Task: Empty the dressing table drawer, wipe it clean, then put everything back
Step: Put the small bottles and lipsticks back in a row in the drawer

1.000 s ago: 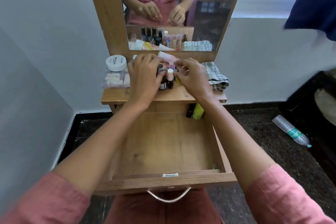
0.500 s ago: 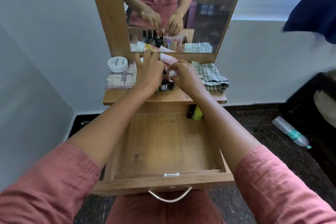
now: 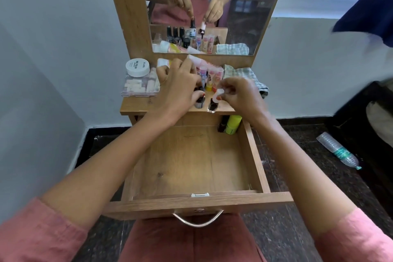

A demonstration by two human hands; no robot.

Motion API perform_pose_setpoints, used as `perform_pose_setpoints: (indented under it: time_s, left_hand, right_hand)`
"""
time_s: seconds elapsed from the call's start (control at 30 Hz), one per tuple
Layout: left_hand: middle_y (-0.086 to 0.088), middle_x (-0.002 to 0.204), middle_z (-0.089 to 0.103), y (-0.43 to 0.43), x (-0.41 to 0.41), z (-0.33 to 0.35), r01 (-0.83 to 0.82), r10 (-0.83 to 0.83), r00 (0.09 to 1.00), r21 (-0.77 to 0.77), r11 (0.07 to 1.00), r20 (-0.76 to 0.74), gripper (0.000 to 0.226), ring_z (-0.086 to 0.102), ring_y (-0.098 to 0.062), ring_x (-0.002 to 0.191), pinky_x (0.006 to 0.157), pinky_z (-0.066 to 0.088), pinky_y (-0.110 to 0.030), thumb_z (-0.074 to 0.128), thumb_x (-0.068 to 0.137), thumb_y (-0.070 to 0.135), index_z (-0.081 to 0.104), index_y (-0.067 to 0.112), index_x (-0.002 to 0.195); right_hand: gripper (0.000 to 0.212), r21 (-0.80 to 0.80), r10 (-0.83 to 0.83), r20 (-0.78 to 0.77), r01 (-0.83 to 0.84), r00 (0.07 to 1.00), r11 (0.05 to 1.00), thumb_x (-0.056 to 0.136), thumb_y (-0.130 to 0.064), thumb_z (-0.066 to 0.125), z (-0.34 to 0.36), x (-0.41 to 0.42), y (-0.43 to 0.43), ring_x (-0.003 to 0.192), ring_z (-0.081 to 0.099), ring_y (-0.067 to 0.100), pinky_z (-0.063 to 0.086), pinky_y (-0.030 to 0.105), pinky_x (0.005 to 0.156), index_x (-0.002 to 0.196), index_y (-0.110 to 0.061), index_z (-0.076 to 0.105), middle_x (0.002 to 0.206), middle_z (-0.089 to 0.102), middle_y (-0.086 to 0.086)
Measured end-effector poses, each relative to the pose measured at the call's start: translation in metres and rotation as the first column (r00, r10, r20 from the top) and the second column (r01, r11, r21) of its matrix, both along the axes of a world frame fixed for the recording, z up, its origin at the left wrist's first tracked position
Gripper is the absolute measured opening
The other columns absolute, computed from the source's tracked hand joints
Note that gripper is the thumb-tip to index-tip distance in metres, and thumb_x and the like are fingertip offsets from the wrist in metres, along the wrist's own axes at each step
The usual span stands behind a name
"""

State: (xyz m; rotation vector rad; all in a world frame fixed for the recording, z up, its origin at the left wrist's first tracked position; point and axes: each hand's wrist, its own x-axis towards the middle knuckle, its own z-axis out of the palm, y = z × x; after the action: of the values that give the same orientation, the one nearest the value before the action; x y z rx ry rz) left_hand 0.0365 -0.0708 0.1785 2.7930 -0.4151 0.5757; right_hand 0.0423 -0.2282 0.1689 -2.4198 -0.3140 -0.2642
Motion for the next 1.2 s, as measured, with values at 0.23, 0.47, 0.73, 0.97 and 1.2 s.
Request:
perform_pose_setpoints:
  time_s: [0.23,0.47,0.73,0.97,1.2]
  left_hand:
    - [-0.004,0.106,0.067,-0.006,-0.040,-0.037,0.079,-0.093,0.967,-0.067,0.995,-0.236,0.025,0.064,-0.020,0.094,0.074,0.052,-0.029,0.058,0.086,0.031,0.064,0.016,0.106]
    - [-0.012,0.090,0.068,-0.015,-0.039,-0.091,0.001,-0.050,0.891,-0.108,0.994,-0.451,0.016,0.065,-0.028,0.086,0.064,0.047,-0.031,0.056,0.089,0.018,0.063,0.006,0.096]
    - [-0.013,0.084,0.066,-0.025,-0.026,-0.118,-0.103,-0.041,0.866,-0.258,0.961,-0.499,0.011,0.064,-0.029,0.085,0.060,0.039,-0.028,0.054,0.089,0.011,0.061,0.003,0.091]
    - [-0.016,0.093,0.068,-0.027,-0.014,-0.131,-0.195,-0.029,0.842,-0.355,0.914,-0.539,0.013,0.063,-0.032,0.087,0.067,0.048,-0.035,0.065,0.081,0.011,0.062,0.003,0.090]
    - [-0.013,0.096,0.068,-0.027,-0.014,-0.144,-0.285,-0.045,0.783,-0.423,0.860,-0.620,0.019,0.063,-0.029,0.090,0.070,0.049,-0.033,0.068,0.075,0.006,0.064,0.002,0.093]
  right_hand:
    - [0.024,-0.054,-0.029,-0.024,0.028,0.999,0.998,0.075,0.009,0.062,-0.044,-0.031,-0.013,0.071,0.052,0.012,0.038,0.002,0.062,0.095,-0.001,0.070,0.078,0.059,0.001]
    - [0.021,-0.154,-0.080,-0.185,0.052,0.980,0.987,0.081,0.001,0.057,-0.105,-0.034,-0.008,0.094,0.059,0.027,0.046,0.028,0.076,0.098,-0.002,0.067,0.099,0.064,0.011]
    - [0.013,-0.139,-0.113,-0.194,0.086,0.975,0.986,0.079,0.004,0.053,-0.122,-0.014,0.000,0.087,0.058,0.032,0.047,0.040,0.072,0.087,0.005,0.063,0.092,0.060,0.018]
    - [0.016,-0.037,-0.162,-0.303,0.158,0.939,0.987,0.079,-0.006,0.061,-0.133,-0.009,-0.002,0.086,0.061,0.031,0.051,0.044,0.077,0.091,0.005,0.061,0.094,0.064,0.017]
    - [0.023,0.050,-0.265,-0.549,0.348,0.793,0.936,0.076,-0.016,0.071,-0.147,-0.016,0.001,0.092,0.064,0.029,0.050,0.034,0.078,0.092,0.000,0.068,0.096,0.069,0.016]
